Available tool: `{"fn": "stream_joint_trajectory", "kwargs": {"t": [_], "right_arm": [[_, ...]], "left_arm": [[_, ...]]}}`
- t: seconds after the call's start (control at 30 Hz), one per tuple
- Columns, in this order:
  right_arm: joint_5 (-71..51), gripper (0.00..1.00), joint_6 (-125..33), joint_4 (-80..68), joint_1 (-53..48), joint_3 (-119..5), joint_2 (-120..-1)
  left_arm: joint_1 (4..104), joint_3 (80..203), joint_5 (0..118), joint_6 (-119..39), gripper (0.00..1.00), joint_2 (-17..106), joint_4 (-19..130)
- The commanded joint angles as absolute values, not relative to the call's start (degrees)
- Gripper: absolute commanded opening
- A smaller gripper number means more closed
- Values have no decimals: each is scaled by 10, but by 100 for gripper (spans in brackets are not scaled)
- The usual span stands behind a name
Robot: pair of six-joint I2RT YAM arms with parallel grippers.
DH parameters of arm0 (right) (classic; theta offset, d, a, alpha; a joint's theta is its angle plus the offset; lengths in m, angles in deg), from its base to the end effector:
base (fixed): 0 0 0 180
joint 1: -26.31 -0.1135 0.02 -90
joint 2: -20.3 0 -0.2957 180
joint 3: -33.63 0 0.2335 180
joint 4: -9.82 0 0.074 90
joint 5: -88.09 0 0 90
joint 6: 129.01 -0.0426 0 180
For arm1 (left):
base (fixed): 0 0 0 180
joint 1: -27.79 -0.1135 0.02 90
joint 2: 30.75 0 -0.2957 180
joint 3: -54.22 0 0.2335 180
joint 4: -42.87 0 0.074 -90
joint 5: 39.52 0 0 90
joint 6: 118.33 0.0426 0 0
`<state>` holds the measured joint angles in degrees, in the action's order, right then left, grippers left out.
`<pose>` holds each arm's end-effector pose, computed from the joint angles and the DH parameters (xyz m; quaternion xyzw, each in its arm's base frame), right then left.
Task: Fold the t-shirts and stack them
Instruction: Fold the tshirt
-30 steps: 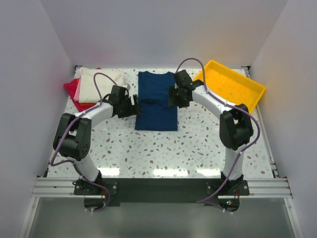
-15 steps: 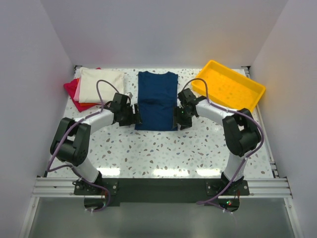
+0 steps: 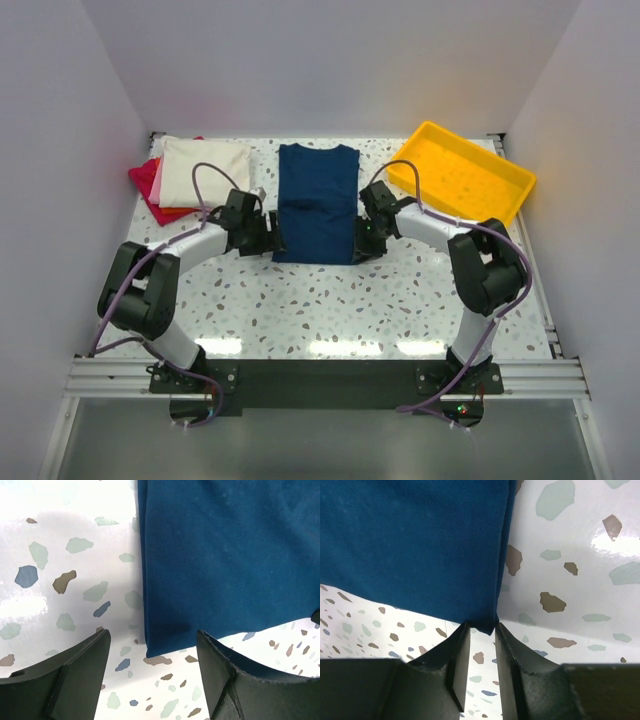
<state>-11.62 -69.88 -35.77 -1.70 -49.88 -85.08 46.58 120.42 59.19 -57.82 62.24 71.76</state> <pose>0.3141 0.1752 0.2045 0.0079 0.9773 0.1680 0.1288 0.2908 -0.1057 0.2077 -0.0665 0.9507 -0.1865 0.2388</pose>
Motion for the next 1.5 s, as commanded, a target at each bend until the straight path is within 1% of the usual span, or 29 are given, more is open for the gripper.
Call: {"fn": "stream_joint_trajectory", "kwargs": {"t": [0.0, 0.17, 0.27, 0.4, 0.47, 0.57, 0.6, 0.67, 0.87, 0.9, 0.97, 1.33, 1.43, 1.47], "right_arm": [[-97, 30, -699, -348, -16, -488, -850], [-98, 26, -700, -347, -16, -483, -866], [-101, 23, -699, -342, -16, -477, -875], [-110, 17, -699, -333, -16, -470, -882], [-111, 15, -699, -330, -16, -472, -886], [-110, 12, -699, -331, -16, -473, -886], [-110, 12, -699, -331, -16, -474, -885], [-108, 11, -698, -332, -16, -477, -885], [-106, 11, -697, -333, -16, -476, -883], [-106, 10, -697, -333, -16, -476, -882], [-106, 10, -696, -335, -16, -475, -882], [-103, 9, -698, -333, -16, -477, -882], [-101, 8, -697, -331, -16, -478, -882], [-101, 7, -698, -330, -16, -480, -882]], "left_arm": [[469, 1196, 586, -587, 74, 600, 706], [472, 1189, 583, -588, 73, 598, 707], [476, 1187, 580, -592, 71, 596, 707], [479, 1181, 580, -598, 66, 601, 696], [482, 1180, 579, -601, 66, 608, 694], [485, 1181, 575, -608, 60, 614, 689], [485, 1182, 573, -609, 56, 616, 694], [486, 1182, 567, -618, 55, 619, 695], [488, 1179, 558, -630, 43, 622, 685], [489, 1182, 558, -630, 37, 624, 687], [490, 1182, 555, -634, 32, 628, 693], [510, 1177, 551, -640, 31, 653, 695], [513, 1177, 544, -639, 26, 661, 700], [513, 1176, 544, -640, 21, 661, 700]]}}
